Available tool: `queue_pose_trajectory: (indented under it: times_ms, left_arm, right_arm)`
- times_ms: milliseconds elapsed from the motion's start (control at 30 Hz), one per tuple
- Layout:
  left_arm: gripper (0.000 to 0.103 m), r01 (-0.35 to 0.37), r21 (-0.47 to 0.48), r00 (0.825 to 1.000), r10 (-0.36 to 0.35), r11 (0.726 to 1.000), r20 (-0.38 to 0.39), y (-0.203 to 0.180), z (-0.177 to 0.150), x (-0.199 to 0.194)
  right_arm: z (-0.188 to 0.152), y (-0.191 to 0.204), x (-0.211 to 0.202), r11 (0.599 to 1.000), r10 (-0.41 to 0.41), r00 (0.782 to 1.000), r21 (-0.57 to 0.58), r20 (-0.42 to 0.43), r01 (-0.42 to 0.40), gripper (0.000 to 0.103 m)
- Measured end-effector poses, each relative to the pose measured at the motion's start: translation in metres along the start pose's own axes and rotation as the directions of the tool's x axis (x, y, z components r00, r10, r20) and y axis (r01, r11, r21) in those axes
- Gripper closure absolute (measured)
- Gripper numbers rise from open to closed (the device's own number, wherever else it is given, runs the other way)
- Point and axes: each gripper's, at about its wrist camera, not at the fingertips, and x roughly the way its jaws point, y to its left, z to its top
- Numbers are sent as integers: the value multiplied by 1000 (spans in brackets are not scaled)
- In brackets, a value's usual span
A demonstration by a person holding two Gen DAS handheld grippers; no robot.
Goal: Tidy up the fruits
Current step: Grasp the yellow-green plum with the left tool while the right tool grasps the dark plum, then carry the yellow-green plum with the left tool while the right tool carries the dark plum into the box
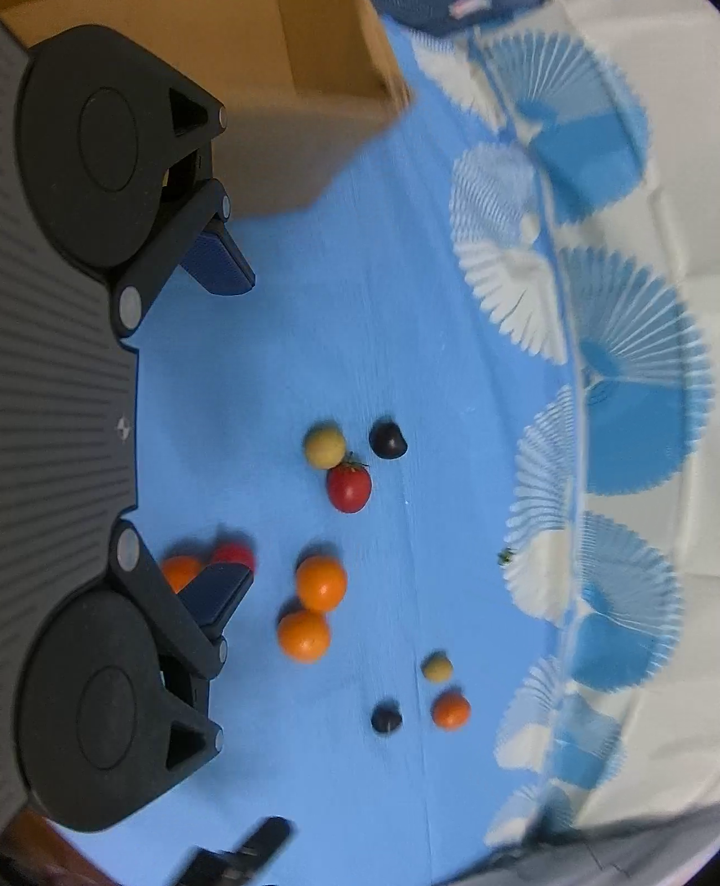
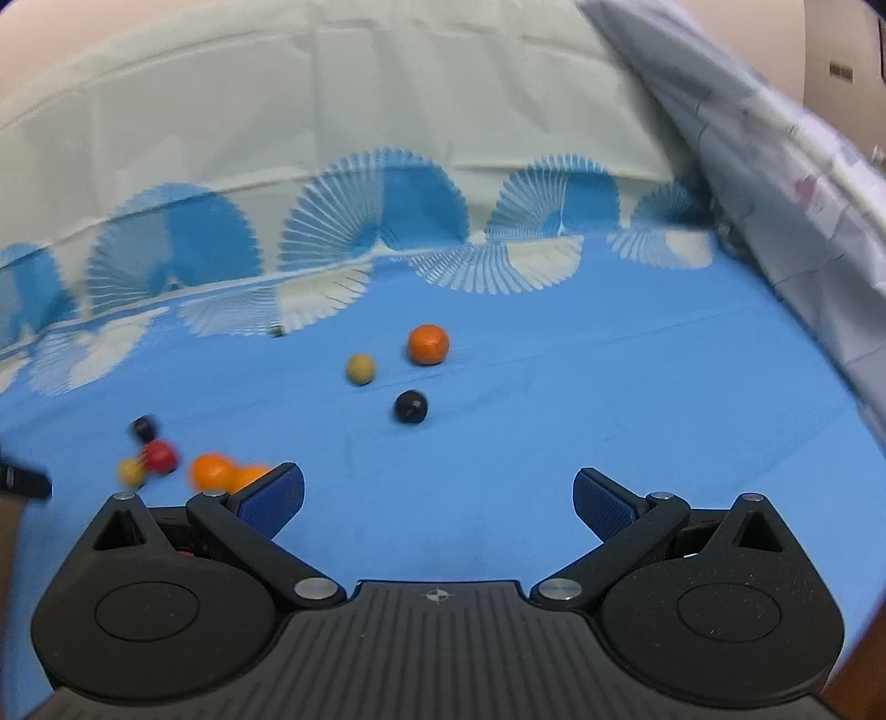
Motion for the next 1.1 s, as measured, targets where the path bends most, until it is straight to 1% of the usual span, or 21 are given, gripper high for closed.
queue_pose_trajectory:
  times_ms: [167,300,333,367,400,433,500,567,600,633,667,700,733,767,800,833,933,1100]
  left_arm:
    - [0,-12,-56,998,8,998,-69,6,24,64]
    - [0,-28,-63,995,21,998,-97,7,34,97]
    - [0,-31,-57,994,25,998,-103,7,36,105]
    - [0,-35,-50,993,30,998,-112,7,37,111]
    - [0,-34,-41,992,28,999,-126,7,37,116]
    - [0,-29,-38,991,24,999,-134,7,37,122]
    - [0,-18,-40,994,14,999,-108,9,35,120]
    - [0,-20,-38,994,15,999,-106,9,35,119]
    - [2,-21,-38,994,17,999,-103,8,36,118]
    - [13,-14,-34,995,11,999,-94,7,36,115]
    - [36,-7,-24,998,5,1000,-70,6,36,109]
    - [49,2,-11,999,-2,1000,-52,3,36,104]
    - [73,20,2,999,-20,1000,-49,2,37,100]
    - [74,33,0,998,-33,999,-53,1,37,98]
    - [74,47,-15,998,-48,999,-49,3,36,96]
    - [74,53,-22,998,-54,998,-38,4,37,93]
    - [74,75,-26,997,-76,997,-16,6,34,80]
    - [74,97,3,995,-97,995,27,2,20,37]
  right_arm:
    - [17,-5,93,1000,-10,999,-11,-52,9,1]
    - [20,-1,147,998,-14,998,-60,-67,10,1]
    - [20,-2,157,998,-17,997,-62,-79,12,1]
    - [18,-3,169,998,-18,994,-60,-109,12,1]
    - [15,-4,174,998,-15,995,-58,-101,10,0]
    - [12,-4,172,998,-15,999,-63,-50,11,1]
    - [6,-3,171,997,-12,1000,-74,-16,11,1]
    - [3,-5,170,997,-5,1000,-75,3,5,1]
    - [5,-5,170,997,-5,1000,-80,-2,5,1]
    - [8,-5,170,996,-5,1000,-85,-15,3,1]
    - [11,-5,169,997,-2,1000,-81,-29,0,3]
    - [11,-4,167,997,4,1000,-78,-26,-6,14]
    - [12,-2,164,996,11,1000,-91,-12,-12,34]
    - [11,1,162,993,31,1000,-116,1,-31,44]
    - [10,4,158,990,53,999,-134,4,-52,64]
    - [11,5,156,987,73,997,-143,1,-72,76]
    - [12,6,148,988,80,997,-134,-10,-80,77]
    - [17,3,111,993,94,995,-74,32,-92,77]
